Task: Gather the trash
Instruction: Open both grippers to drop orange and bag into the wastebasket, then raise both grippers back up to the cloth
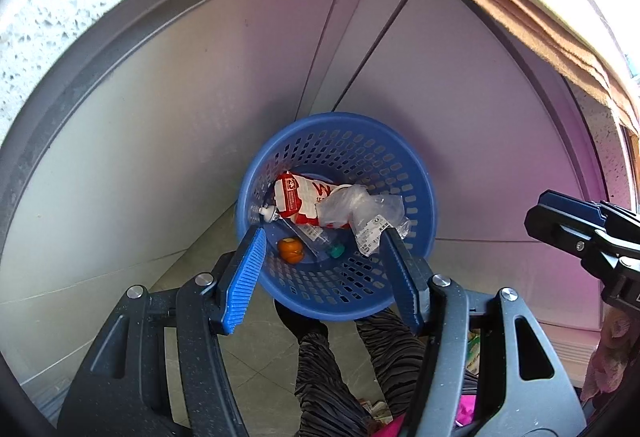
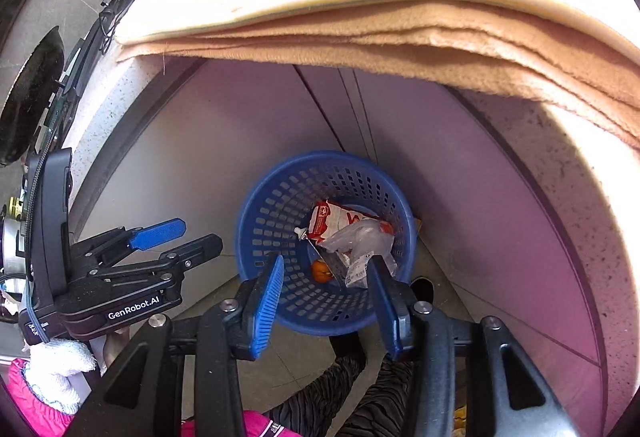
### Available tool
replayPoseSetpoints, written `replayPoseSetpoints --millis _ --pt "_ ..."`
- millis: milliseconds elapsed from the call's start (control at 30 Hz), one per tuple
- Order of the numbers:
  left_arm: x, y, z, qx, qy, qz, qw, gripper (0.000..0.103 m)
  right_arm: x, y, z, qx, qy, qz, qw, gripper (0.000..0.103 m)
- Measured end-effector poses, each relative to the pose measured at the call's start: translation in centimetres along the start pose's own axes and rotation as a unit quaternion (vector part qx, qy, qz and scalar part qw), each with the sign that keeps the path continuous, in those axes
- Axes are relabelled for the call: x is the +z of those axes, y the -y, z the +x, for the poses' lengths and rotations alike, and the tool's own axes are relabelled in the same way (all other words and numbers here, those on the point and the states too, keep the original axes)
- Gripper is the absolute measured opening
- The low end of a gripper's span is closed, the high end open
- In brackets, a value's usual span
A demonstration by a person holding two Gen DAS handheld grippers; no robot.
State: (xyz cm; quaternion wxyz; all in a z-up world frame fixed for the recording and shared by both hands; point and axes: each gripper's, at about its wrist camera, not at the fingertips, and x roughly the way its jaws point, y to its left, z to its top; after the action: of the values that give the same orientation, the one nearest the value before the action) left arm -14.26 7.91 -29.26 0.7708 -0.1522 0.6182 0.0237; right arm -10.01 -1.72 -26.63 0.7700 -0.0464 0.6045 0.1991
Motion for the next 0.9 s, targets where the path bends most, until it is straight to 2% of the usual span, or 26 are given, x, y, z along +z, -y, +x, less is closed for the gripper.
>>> replayPoseSetpoints --millis 133,267,467,533,667,900 --pt "0.3 0.3 -0.7 -0.002 0.010 0.005 0.9999 0.061 0.0 0.7 -1.3 0.010 0.007 -0.001 1.000 0.048" --pt "0.9 0.9 -2.0 0.001 0.026 0.013 0.9996 0.061 0.0 1.0 -3.2 0.017 0.025 -0.011 0.999 0.054" --pt "2.2 1.9 -4.8 0.000 0.056 0.022 0.9982 0.061 0.5 1.3 -7.0 0.024 0.065 -0.018 0.997 0.065" --pt "2.8 2.4 -5.8 0.001 0.069 0.028 0.9972 0.065 0.8 1.9 -8.4 0.026 0.081 -0.017 0.996 0.067" --pt "4.5 3.4 -7.7 -0.003 0.092 0.033 0.9952 0.067 1.8 3.2 -11.0 0.024 0.112 -0.010 0.993 0.077" --pt "7.9 6.0 -9.9 -0.011 0.122 0.043 0.9915 0.067 5.1 6.7 -14.9 0.026 0.158 0.017 0.987 0.082"
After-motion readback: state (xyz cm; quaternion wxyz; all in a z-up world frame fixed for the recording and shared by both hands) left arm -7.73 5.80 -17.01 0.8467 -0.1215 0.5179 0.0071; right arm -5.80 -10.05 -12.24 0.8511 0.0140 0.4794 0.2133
